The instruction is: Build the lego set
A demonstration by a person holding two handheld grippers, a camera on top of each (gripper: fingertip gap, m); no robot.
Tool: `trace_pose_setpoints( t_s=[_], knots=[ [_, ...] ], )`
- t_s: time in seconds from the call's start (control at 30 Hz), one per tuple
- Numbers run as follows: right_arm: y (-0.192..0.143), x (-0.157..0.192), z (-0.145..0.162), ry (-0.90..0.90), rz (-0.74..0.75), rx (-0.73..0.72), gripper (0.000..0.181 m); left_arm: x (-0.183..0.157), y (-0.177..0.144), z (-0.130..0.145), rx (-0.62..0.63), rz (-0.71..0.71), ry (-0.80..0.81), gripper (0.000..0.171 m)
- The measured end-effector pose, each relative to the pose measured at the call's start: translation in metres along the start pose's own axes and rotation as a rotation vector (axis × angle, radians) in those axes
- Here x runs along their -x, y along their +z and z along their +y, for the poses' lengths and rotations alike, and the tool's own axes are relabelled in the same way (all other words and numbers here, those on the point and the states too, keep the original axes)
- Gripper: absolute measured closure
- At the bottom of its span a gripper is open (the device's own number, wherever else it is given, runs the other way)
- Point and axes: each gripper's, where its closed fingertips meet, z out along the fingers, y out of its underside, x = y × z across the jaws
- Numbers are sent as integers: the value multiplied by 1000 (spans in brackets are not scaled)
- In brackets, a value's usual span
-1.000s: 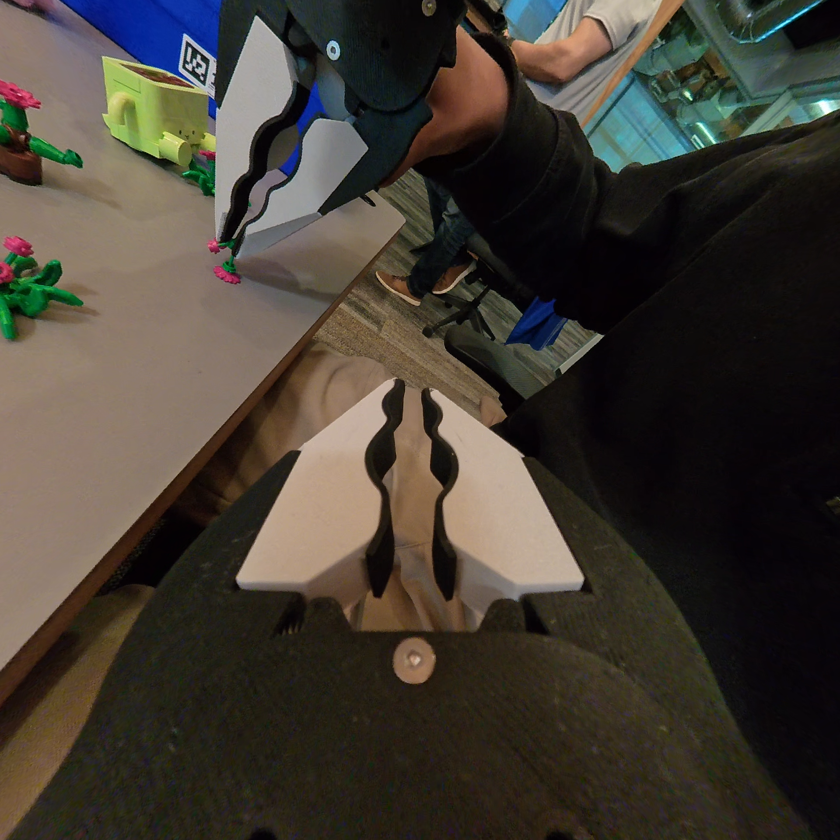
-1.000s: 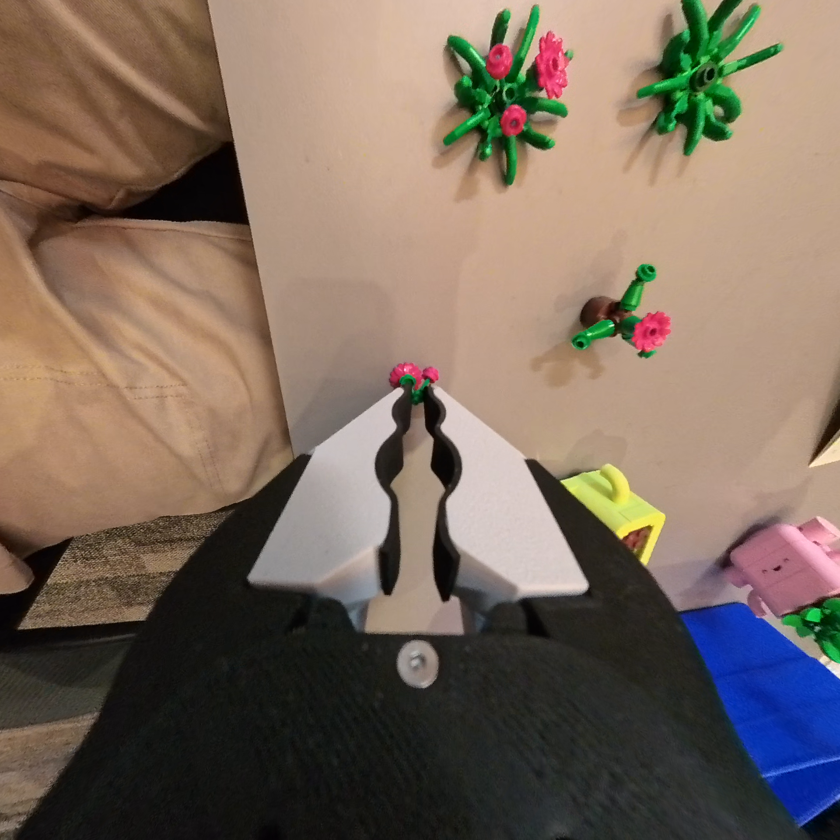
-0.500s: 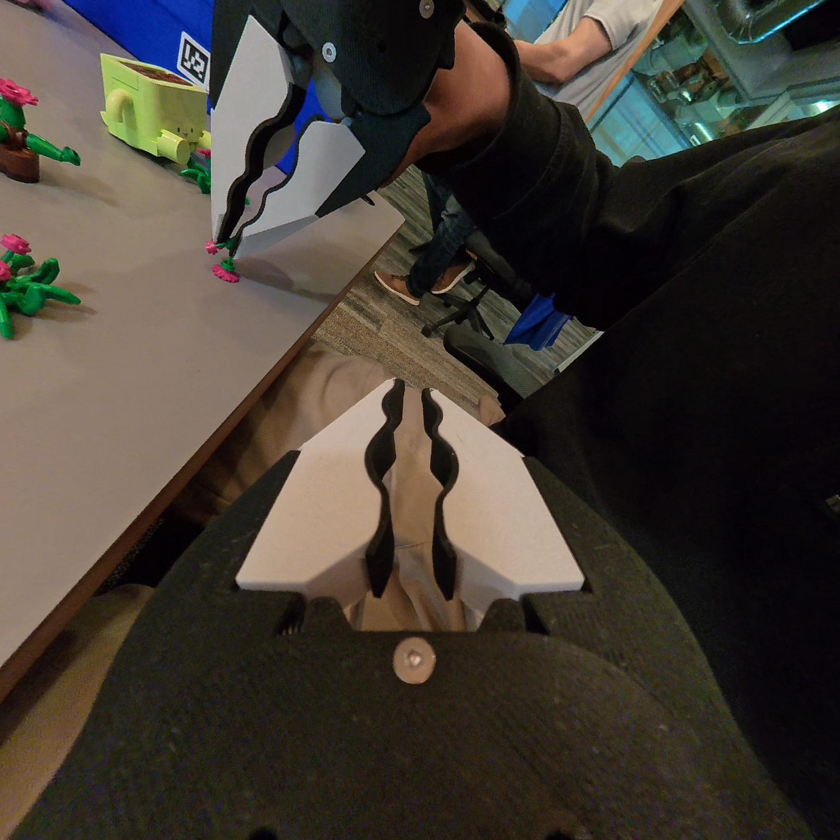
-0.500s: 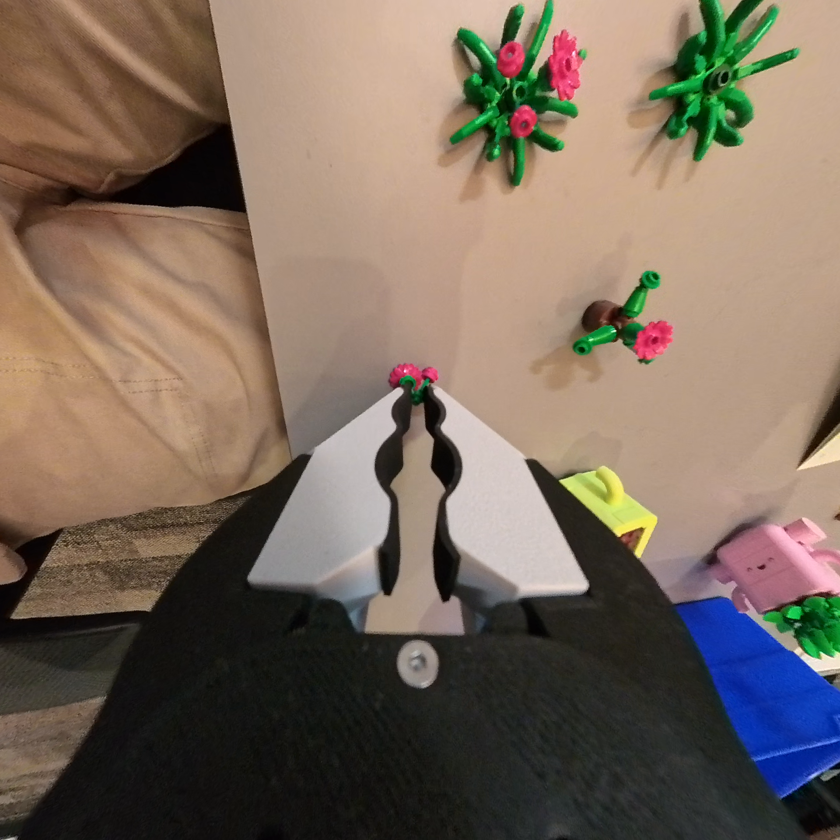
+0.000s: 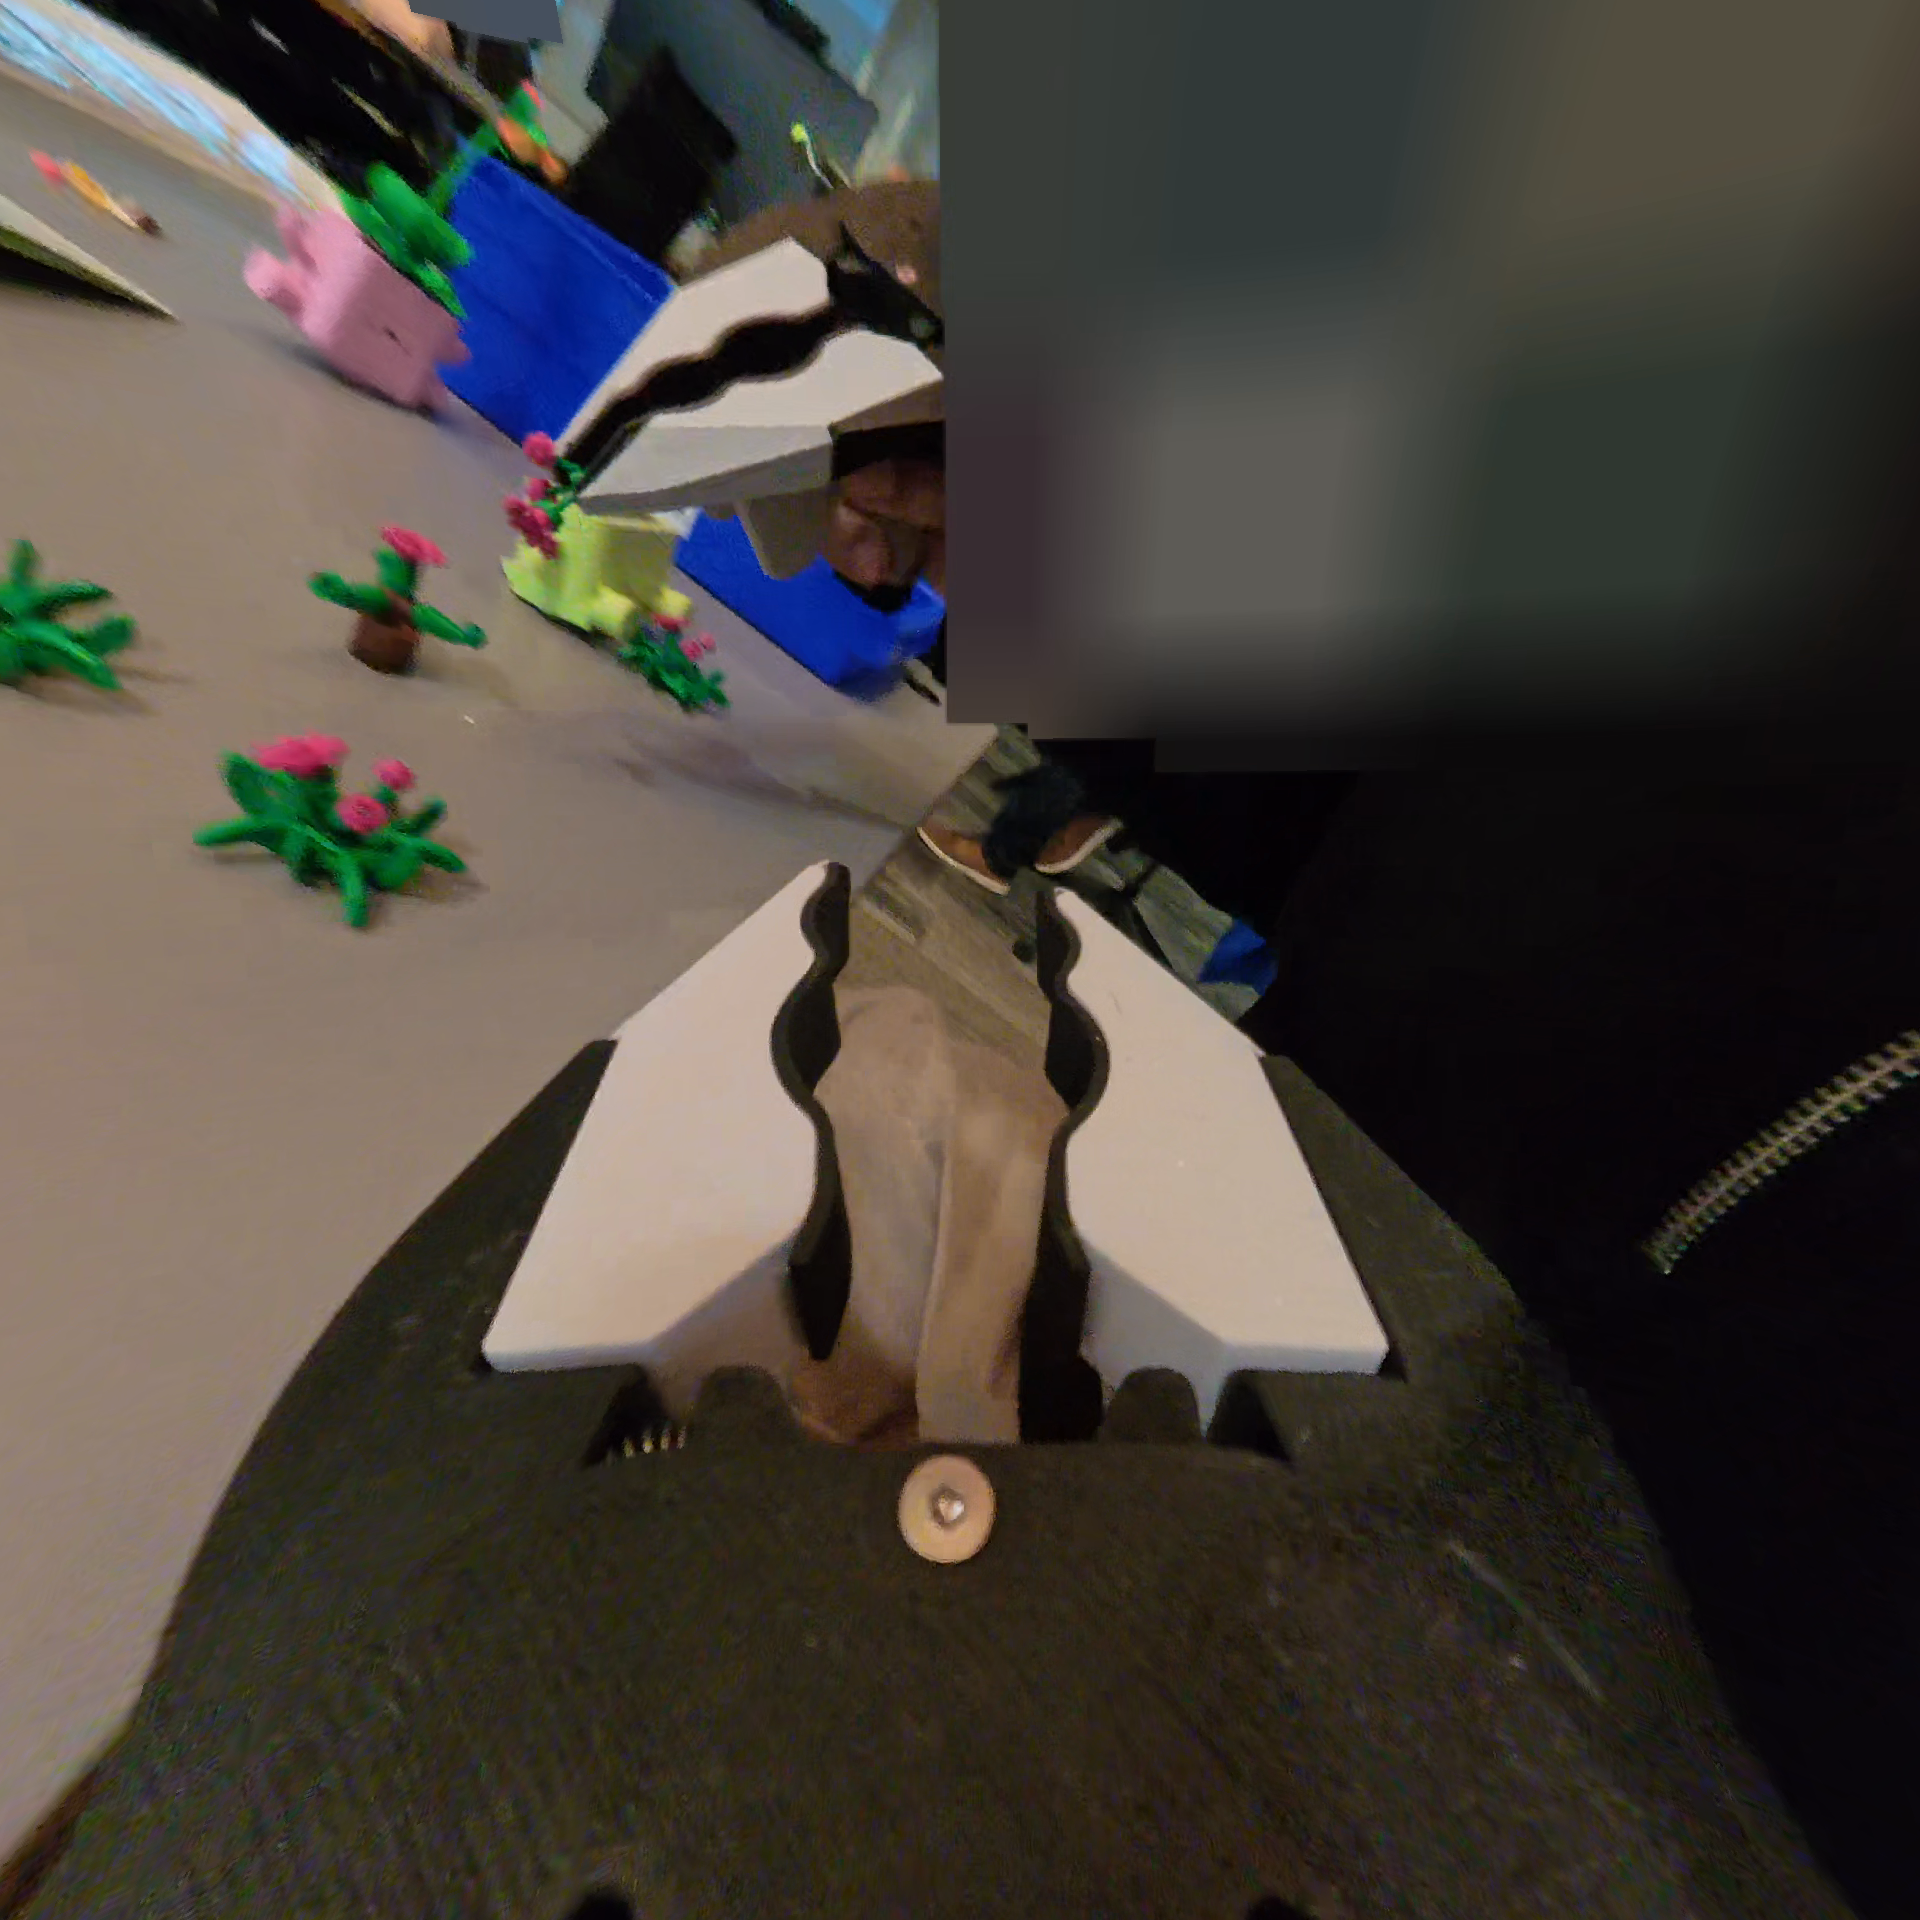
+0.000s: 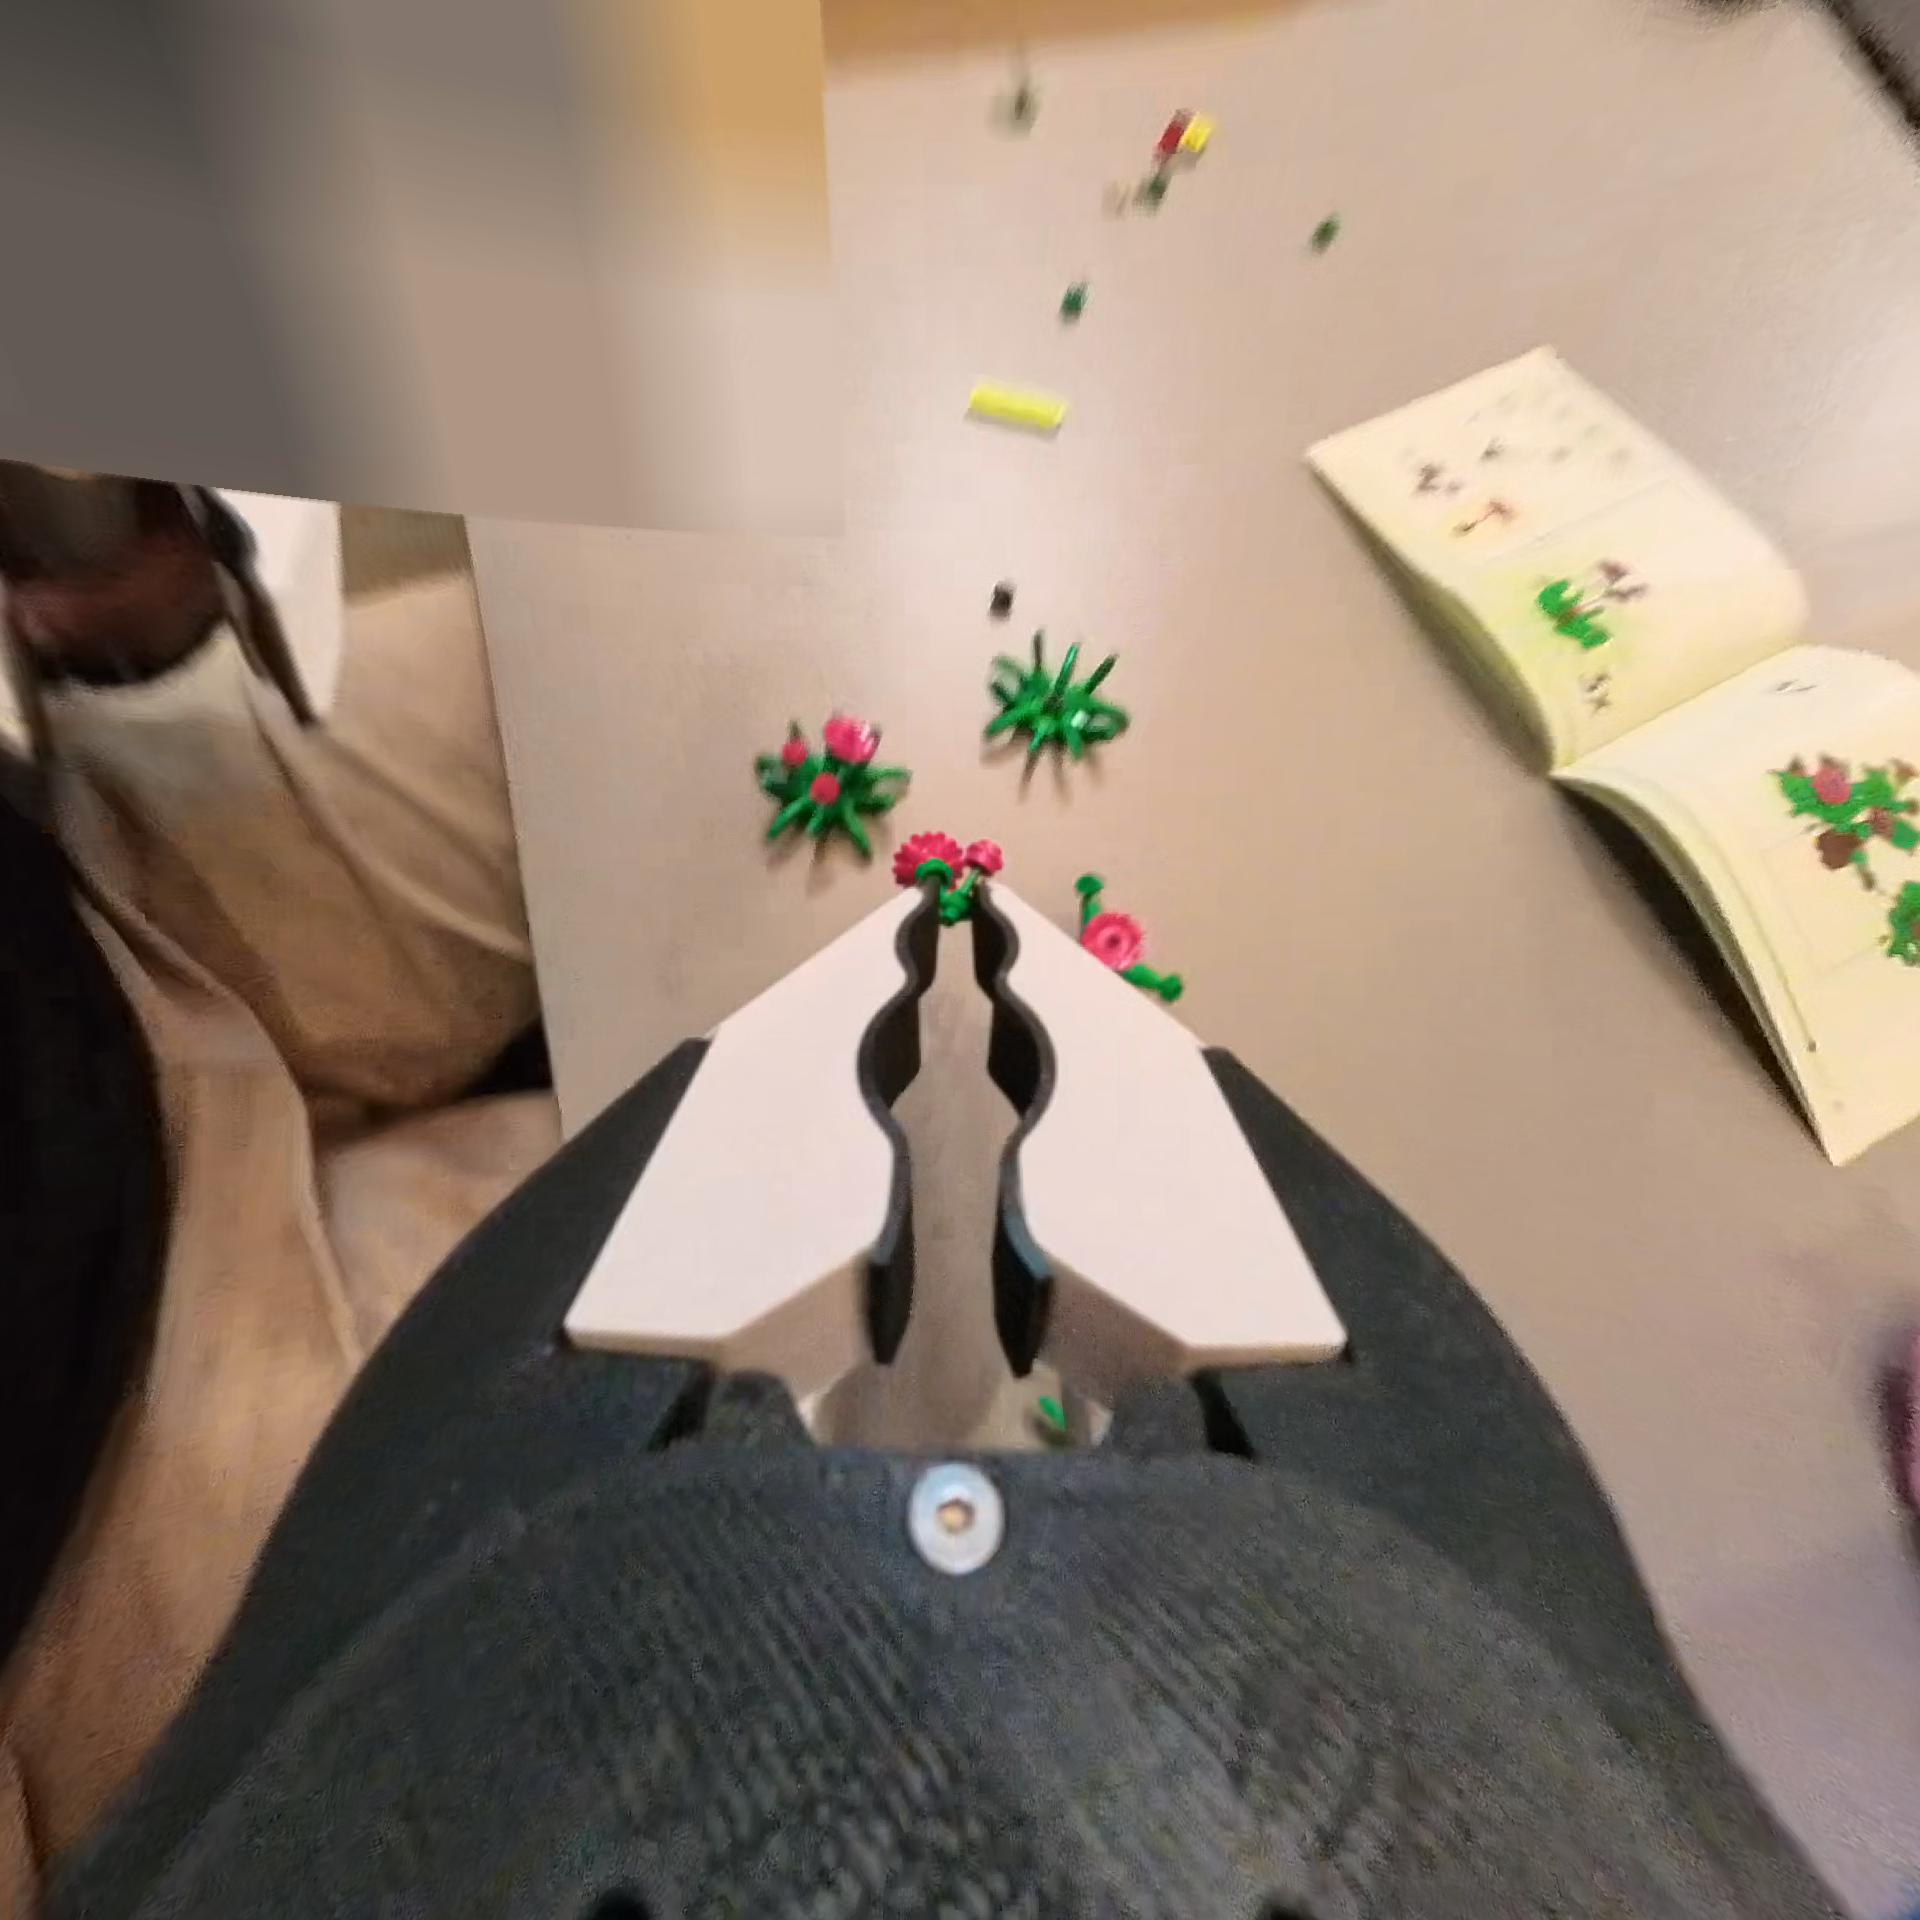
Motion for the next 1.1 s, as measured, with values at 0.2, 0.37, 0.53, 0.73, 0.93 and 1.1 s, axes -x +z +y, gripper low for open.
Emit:
trace_pose_setpoints(
  t_s=[0.2, 0.37, 0.53, 0.73, 0.93, 1.1],
  knots=[
    [-7, -40, -38, 103, 18, -237, 177, 27, 10, -17, 121, 87, 2, 168],
    [-17, -38, -73, 100, 4, -383, 178, 48, 21, -52, 73, 23, 150, 147],
    [-23, -17, -81, 54, 42, -491, 178, 70, 12, -89, 21, -94, 363, 142],
    [-26, -7, -71, 82, 140, -656, 177, 96, 0, -109, -29, -139, 374, 142],
    [-20, 11, -49, 132, 189, -771, 177, 98, 2, -102, -50, -86, 266, 139],
    [-17, 25, -42, 174, 120, -785, 177, 89, 8, -94, -22, -64, 273, 137]
  ],
)
